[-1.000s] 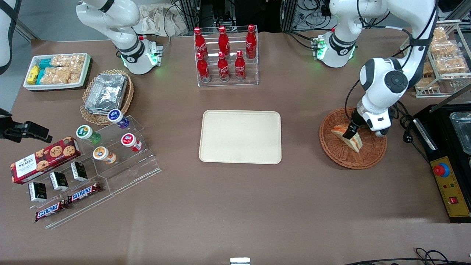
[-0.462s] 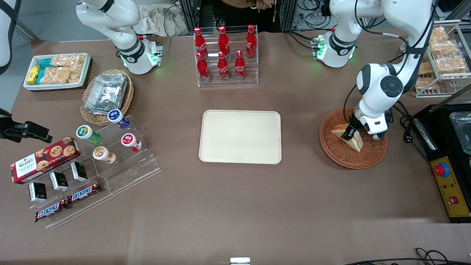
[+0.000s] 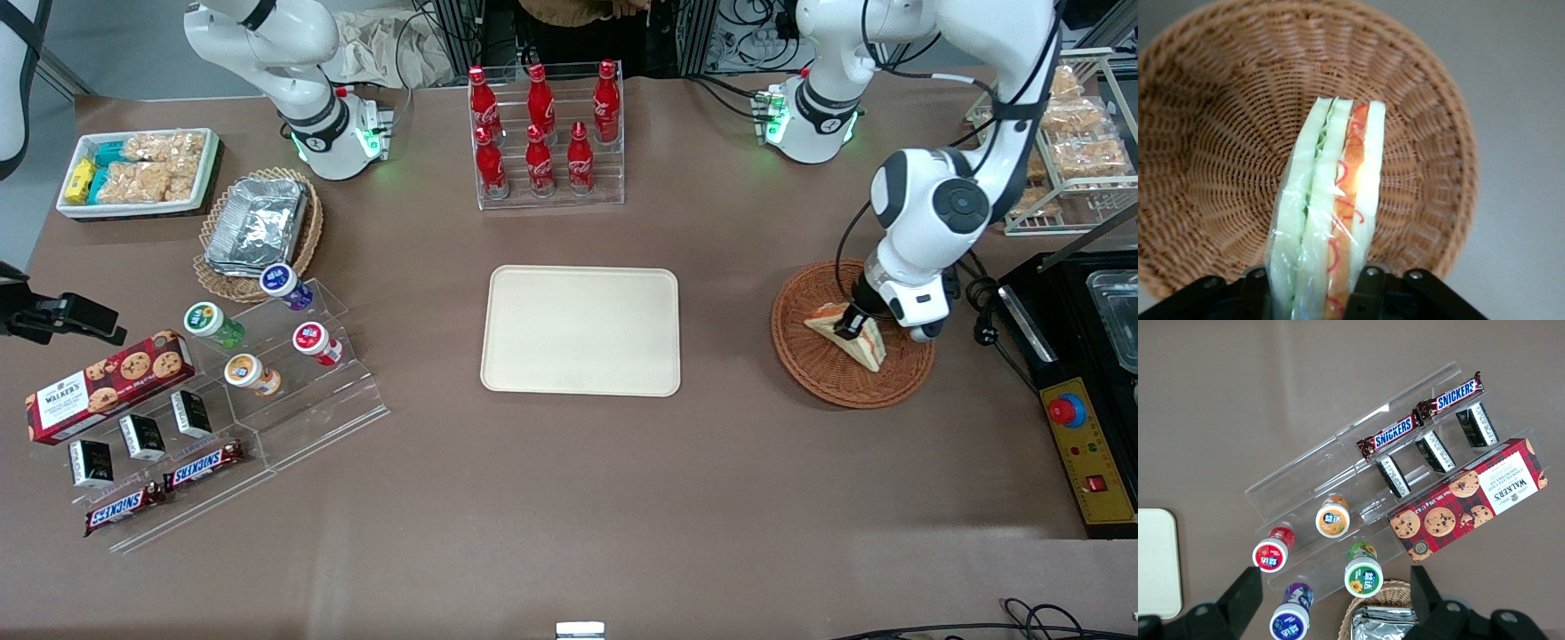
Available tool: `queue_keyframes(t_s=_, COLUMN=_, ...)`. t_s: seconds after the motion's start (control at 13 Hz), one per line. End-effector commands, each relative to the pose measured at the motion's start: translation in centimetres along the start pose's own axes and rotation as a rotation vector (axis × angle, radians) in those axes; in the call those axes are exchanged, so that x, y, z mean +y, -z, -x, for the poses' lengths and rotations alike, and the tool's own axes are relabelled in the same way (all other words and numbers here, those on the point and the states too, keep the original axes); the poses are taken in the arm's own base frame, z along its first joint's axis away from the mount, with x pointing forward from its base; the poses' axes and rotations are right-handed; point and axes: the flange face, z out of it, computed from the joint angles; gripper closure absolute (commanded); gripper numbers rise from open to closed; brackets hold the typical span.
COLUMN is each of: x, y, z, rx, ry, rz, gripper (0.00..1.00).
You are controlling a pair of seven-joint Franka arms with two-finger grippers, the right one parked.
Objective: Place sandwich from basket to tray
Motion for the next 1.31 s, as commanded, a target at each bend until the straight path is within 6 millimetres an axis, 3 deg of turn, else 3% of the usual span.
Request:
queue_keyframes(t_s=0.0, x=2.8, y=8.5, z=-0.3, rx=-0.009, ry=-0.078, rz=-0.032, gripper=1.0)
queue_keyframes(t_s=0.08, x=4.6, y=12.2, z=0.0, rx=-0.03, ry=-0.105, rz=-0.071, gripper=1.0)
queue_keyframes(t_s=0.31, x=9.3, y=23.2, z=3.6, rx=-0.06, ry=-0.229, rz=-0.096, gripper=1.0)
queue_keyframes(t_s=0.38, x=10.3, y=25.5, z=5.3, rx=-0.051, ry=-0.275, rz=-0.075, gripper=1.0)
queue_keyframes(t_s=0.54, x=11.9, y=27.2, z=10.0, rx=-0.034, ry=-0.473, rz=-0.053, gripper=1.0)
queue_keyframes(t_s=0.77, x=13.9, y=25.8, z=15.7, rx=-0.047, ry=-0.633, rz=-0.06, gripper=1.0)
queue_keyframes(t_s=0.92, x=16.0, y=22.5, z=18.9, rx=-0.076, ry=-0.706, rz=-0.078, gripper=1.0)
queue_keyframes(t_s=1.23, x=20.0, y=13.3, z=24.7, rx=-0.111, ry=-0.742, rz=-0.053, gripper=1.0)
